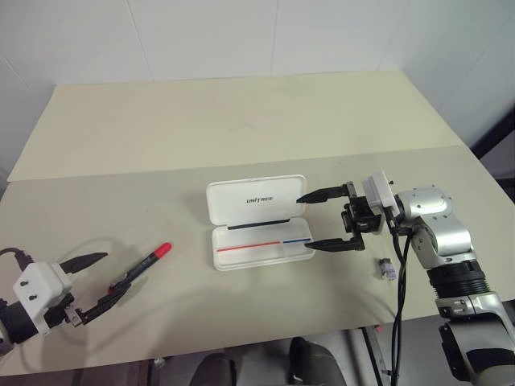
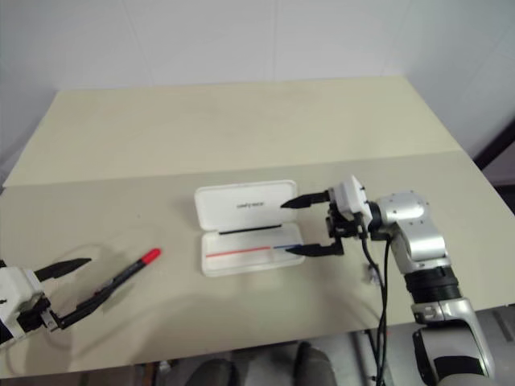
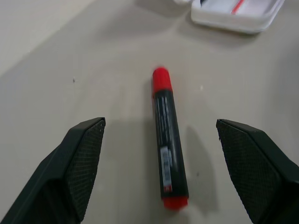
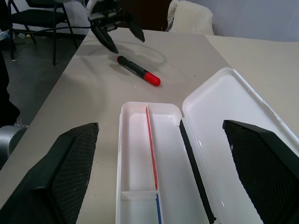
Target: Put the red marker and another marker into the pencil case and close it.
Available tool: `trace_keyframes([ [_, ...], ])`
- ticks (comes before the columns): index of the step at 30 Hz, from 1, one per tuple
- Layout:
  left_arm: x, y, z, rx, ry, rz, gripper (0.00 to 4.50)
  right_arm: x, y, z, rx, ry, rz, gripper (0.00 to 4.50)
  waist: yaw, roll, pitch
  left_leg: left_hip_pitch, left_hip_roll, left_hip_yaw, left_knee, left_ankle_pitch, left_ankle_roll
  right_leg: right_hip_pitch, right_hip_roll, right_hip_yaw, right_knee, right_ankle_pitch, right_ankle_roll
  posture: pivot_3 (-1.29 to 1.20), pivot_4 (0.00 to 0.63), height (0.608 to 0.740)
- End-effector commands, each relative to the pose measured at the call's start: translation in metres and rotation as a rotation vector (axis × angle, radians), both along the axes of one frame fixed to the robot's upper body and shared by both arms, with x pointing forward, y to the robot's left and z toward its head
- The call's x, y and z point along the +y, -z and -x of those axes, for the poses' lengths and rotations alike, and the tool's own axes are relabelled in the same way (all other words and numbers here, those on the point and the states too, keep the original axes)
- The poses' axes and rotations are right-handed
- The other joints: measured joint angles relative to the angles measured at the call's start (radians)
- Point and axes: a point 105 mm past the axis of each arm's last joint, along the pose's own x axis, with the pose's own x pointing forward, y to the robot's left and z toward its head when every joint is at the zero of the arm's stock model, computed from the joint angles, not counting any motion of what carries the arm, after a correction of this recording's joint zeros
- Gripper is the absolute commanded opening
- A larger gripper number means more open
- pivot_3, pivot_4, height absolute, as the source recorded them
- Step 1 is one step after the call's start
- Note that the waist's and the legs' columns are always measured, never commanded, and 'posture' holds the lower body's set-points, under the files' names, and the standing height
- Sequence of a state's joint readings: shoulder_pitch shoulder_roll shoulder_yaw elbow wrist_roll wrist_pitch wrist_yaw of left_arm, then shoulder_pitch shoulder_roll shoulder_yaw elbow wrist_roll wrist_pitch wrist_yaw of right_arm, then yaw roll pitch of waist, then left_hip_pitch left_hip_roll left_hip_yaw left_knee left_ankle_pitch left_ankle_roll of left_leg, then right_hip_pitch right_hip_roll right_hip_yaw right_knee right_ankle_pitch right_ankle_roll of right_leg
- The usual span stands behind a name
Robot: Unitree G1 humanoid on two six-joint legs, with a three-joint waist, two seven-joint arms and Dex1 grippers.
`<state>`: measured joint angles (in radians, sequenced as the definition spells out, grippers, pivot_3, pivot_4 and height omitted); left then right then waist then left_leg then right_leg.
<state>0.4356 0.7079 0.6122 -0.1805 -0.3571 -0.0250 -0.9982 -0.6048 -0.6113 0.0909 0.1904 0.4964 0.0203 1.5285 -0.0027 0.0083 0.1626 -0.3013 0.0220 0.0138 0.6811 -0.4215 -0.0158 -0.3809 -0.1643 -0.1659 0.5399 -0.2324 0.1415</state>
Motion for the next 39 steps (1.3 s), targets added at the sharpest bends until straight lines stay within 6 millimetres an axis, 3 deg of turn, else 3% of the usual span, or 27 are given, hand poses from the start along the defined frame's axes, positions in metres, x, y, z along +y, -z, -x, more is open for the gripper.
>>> trace_keyframes([
  [1, 0.000, 0.005, -0.004, 0.000, 0.006, -0.014, 4.06, -0.004, -0.007, 0.007, -0.037, -0.056, 0.025, 4.50, 0.001, 0.000, 0.000, 0.000, 0.000, 0.000, 0.000, 0.000, 0.000, 0.000, 0.000, 0.000, 0.000, 0.000, 0.000, 0.00, 0.150, 0.740],
  [5, -0.003, 0.025, -0.009, 0.054, -0.007, 0.011, 4.06, -0.007, -0.010, 0.008, -0.043, -0.046, 0.032, 4.50, 0.000, 0.000, 0.000, 0.000, 0.000, 0.001, 0.000, 0.000, 0.000, 0.000, 0.000, 0.000, 0.001, 0.000, 0.000, 0.00, 0.150, 0.740],
  [8, -0.003, 0.030, -0.012, 0.048, -0.034, 0.037, 3.50, -0.007, -0.011, 0.009, -0.046, -0.039, 0.031, 4.50, -0.002, -0.001, 0.000, 0.001, 0.001, 0.003, 0.000, 0.000, 0.000, -0.001, 0.000, 0.000, 0.001, 0.000, 0.000, 0.00, 0.150, 0.740],
  [17, -0.015, 0.044, -0.013, 0.066, -0.017, 0.044, 0.66, -0.008, -0.014, 0.011, -0.056, -0.022, 0.030, 4.50, 0.003, 0.000, -0.001, 0.002, 0.003, 0.004, 0.001, 0.000, 0.000, -0.002, 0.001, 0.000, 0.004, 0.001, -0.002, 0.00, 0.150, 0.740],
  [20, -0.018, 0.033, -0.025, 0.007, -0.052, 0.066, 0.67, -0.009, -0.014, 0.012, -0.057, -0.016, 0.029, 4.50, 0.006, 0.001, -0.001, 0.002, 0.003, 0.004, 0.001, 0.000, -0.001, -0.001, 0.001, 0.000, 0.006, 0.001, -0.003, 0.00, 0.150, 0.740],
  [24, -0.031, 0.002, -0.044, -0.109, -0.062, 0.145, 0.67, -0.009, -0.013, 0.012, -0.057, -0.007, 0.030, 4.50, 0.017, -0.001, -0.001, 0.003, 0.004, 0.004, 0.002, 0.001, -0.001, -0.002, 0.001, 0.000, 0.008, 0.002, -0.004, 0.00, 0.150, 0.740],
  [27, -0.066, -0.036, -0.052, -0.222, 0.084, 0.213, 0.67, -0.011, -0.010, 0.012, -0.051, 0.013, 0.030, 4.50, 0.018, -0.005, -0.003, 0.001, 0.005, 0.004, 0.002, 0.001, -0.002, -0.004, 0.002, 0.000, 0.009, 0.002, -0.005, 0.00, 0.150, 0.740],
  [29, -0.084, -0.049, -0.052, -0.228, 0.173, 0.242, 0.67, -0.013, -0.009, 0.011, -0.047, 0.026, 0.031, 4.50, 0.018, -0.006, -0.004, 0.001, 0.005, 0.004, 0.003, 0.001, -0.002, -0.004, 0.001, 0.000, 0.009, 0.002, -0.005, 0.00, 0.150, 0.740],
  [35, -0.121, -0.061, -0.047, -0.158, 0.392, 0.255, 0.67, -0.017, -0.007, 0.012, -0.048, 0.054, 0.030, 4.50, 0.001, -0.004, -0.003, 0.000, 0.005, 0.011, 0.000, 0.000, -0.002, -0.011, 0.002, -0.003, 0.011, 0.002, -0.005, 0.00, 0.150, 0.740],
  [39, -0.159, -0.065, -0.061, -0.146, 0.522, 0.204, 0.67, -0.020, -0.008, 0.014, -0.057, 0.098, 0.017, 4.50, 0.016, -0.005, -0.003, -0.001, 0.005, 0.011, 0.001, 0.000, -0.002, -0.010, 0.001, -0.004, 0.010, 0.002, -0.005, 0.00, 0.150, 0.740],
])
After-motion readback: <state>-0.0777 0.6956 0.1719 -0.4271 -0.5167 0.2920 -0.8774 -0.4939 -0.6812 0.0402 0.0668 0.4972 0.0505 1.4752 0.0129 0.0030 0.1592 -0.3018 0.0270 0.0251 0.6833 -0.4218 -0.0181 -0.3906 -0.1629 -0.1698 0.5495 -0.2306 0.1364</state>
